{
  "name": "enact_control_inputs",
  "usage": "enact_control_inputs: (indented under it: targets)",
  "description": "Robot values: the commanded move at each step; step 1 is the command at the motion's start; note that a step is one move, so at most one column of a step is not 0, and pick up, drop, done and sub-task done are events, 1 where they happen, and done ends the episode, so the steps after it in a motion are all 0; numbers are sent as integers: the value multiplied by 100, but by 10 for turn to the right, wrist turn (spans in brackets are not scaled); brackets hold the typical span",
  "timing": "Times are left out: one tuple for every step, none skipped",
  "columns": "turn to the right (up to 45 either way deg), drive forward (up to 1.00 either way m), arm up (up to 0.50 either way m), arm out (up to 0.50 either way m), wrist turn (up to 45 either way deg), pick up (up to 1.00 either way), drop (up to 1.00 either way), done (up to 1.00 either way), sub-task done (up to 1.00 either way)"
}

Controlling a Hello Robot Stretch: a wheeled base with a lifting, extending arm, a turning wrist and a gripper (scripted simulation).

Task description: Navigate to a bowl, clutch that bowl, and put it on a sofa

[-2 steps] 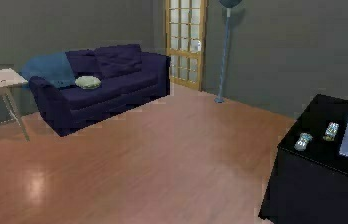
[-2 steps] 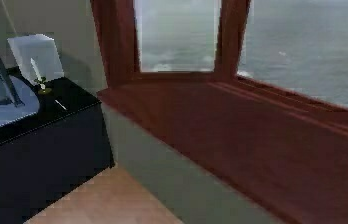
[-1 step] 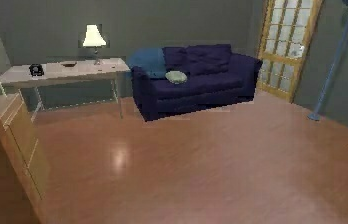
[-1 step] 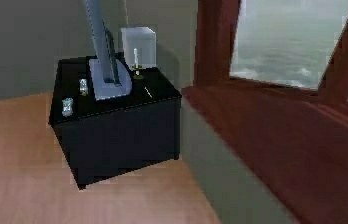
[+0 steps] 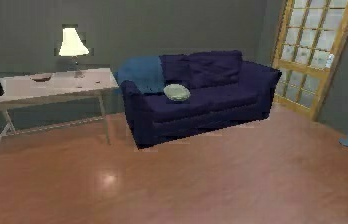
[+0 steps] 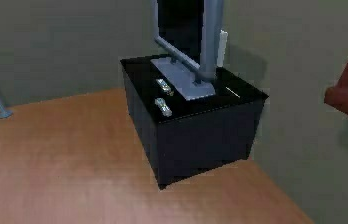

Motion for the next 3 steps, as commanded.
enact_control_inputs:
  targets:
    - [-240, 0, 0, 0, 0, 0, 0, 0, 0]
    - [0, 100, 0, 0, 0, 0, 0, 0, 0]
    - [-30, 0, 0, 0, 0, 0, 0, 0, 0]
